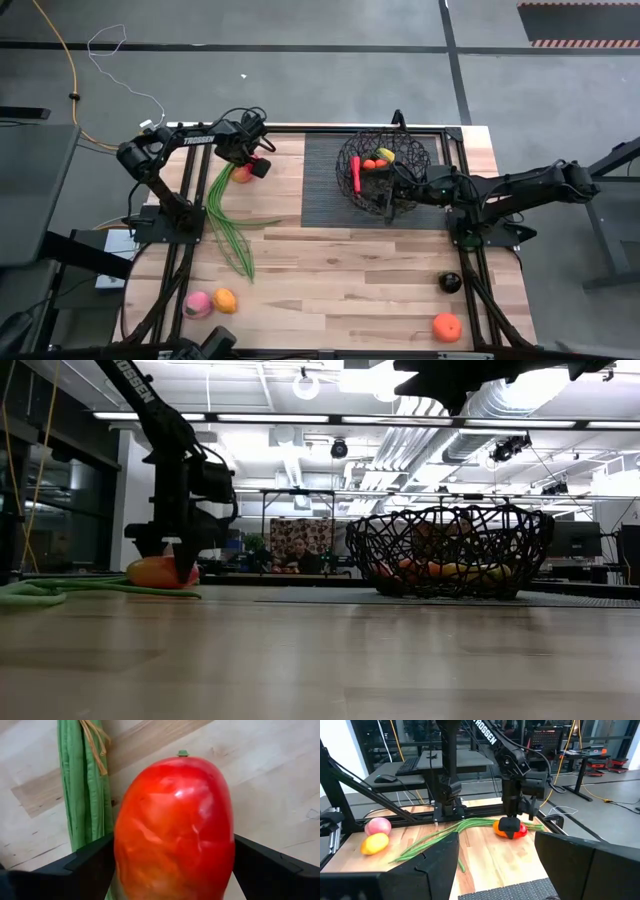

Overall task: Build produce basket
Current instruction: Put the red mango into the black basket

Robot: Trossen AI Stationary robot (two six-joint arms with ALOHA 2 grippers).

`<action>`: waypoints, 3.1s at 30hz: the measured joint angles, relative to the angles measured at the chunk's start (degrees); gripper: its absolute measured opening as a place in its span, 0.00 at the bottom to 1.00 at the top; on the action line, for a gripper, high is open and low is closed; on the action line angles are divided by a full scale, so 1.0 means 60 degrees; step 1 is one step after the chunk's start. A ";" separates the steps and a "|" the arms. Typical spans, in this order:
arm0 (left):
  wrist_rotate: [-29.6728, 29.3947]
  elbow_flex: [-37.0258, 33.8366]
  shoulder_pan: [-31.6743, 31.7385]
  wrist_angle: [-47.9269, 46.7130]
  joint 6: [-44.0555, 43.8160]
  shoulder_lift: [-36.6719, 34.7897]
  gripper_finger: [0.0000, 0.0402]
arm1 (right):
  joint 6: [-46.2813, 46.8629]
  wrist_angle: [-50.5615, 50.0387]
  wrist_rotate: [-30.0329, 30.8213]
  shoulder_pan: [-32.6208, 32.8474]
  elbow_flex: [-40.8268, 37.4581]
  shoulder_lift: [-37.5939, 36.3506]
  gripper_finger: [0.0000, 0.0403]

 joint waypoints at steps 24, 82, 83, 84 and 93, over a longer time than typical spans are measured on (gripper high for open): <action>0.0330 0.0015 0.0000 -0.0004 -0.0078 -0.0024 0.63 | 0.0193 -0.0002 -0.0006 0.0000 0.0000 0.0000 0.60; -0.1139 -0.4237 -0.7979 1.2768 -0.0114 -0.6555 0.65 | 0.1538 -0.0511 -0.2865 -0.0233 0.0000 0.0029 0.00; -0.1139 -0.4240 -0.7978 1.2791 -0.0111 -0.6540 0.65 | 0.1502 -0.0505 -0.2866 -0.0233 0.0000 0.0029 0.00; -0.1139 -0.4237 -0.7978 1.2806 -0.0108 -0.6537 0.65 | 0.1497 -0.0501 -0.2866 -0.0233 0.0000 0.0029 0.00; -0.0858 -0.4237 -0.7989 1.2794 -0.0080 -0.6528 0.65 | 0.1497 -0.0418 -0.2699 -0.0233 0.0000 0.0029 0.00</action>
